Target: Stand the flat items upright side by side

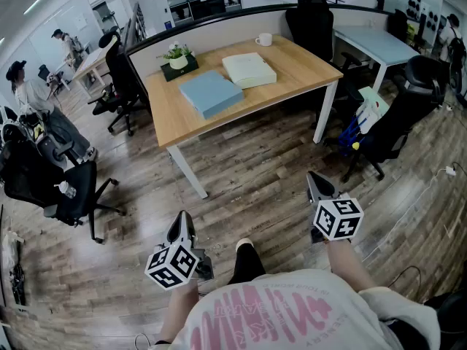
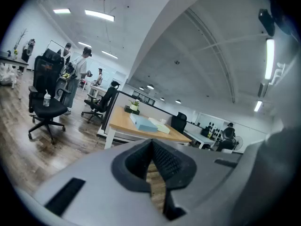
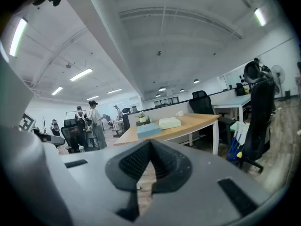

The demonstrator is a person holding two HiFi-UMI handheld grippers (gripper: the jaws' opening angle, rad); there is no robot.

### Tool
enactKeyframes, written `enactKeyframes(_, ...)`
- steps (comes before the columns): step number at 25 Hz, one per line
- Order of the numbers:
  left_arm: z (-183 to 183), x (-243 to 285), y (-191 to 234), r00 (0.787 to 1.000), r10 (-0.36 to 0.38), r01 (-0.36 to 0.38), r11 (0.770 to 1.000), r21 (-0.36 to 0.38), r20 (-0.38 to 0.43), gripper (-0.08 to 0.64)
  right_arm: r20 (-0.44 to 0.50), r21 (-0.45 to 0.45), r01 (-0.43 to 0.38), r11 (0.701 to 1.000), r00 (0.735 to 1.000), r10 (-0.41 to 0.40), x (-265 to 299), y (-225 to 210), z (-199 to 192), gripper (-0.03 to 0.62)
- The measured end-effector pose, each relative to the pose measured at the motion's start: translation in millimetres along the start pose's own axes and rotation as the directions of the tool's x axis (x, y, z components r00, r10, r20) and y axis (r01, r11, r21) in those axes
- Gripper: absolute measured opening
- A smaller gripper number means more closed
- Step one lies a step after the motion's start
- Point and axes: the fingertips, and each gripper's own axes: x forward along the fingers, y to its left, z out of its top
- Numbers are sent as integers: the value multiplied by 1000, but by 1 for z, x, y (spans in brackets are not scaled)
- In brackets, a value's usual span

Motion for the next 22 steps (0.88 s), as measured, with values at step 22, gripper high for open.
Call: enactKeyframes(22,121,203,66,997,53,-50,998,-48,63,3,106,117,-99,988,991,87,226,0,92,-2)
